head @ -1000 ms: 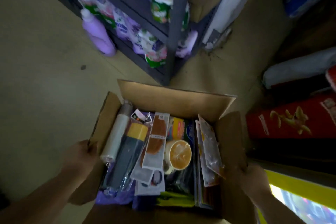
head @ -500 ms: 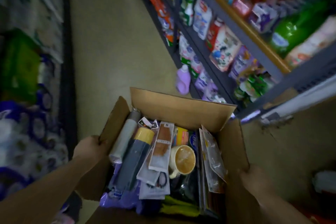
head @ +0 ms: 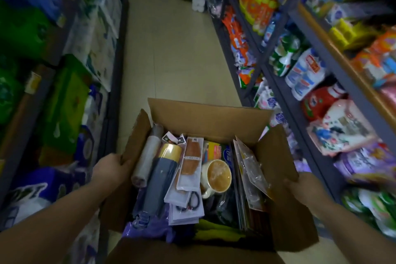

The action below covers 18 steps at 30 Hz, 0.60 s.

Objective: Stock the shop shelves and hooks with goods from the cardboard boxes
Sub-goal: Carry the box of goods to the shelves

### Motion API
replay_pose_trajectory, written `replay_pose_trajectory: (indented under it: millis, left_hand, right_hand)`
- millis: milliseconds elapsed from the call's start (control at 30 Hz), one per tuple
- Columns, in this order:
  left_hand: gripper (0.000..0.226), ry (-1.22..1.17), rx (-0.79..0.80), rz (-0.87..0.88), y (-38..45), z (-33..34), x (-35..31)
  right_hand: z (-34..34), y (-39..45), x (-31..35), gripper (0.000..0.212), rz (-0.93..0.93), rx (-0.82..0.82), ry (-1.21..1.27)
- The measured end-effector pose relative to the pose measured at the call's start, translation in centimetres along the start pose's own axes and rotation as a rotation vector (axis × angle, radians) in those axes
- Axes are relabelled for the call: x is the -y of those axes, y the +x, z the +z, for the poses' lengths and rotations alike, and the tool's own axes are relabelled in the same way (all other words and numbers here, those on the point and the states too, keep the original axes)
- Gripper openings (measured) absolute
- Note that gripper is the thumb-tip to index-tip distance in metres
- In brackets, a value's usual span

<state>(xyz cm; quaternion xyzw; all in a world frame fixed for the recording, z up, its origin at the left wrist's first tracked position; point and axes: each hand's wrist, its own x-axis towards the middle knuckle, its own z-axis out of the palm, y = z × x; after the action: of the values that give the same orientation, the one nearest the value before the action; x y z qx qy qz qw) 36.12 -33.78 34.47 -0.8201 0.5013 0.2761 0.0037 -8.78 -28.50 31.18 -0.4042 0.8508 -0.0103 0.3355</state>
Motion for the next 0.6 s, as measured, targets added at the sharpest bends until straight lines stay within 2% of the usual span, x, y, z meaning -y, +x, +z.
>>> replay_pose_trajectory:
  millis: [333,600]
  left_hand:
    - [0.035,-0.004,-0.048,-0.018,21.1,-10.5,-12.4]
    - [0.035,-0.029,-0.102,-0.087,36.5,-19.2,-23.3]
  right_hand:
    - [-7.2,17.5,20.6,0.024,-0.084,0.044,-0.01]
    - [-16.0,31.4,38.8,0.025,-0.155,0.01,-0.024]
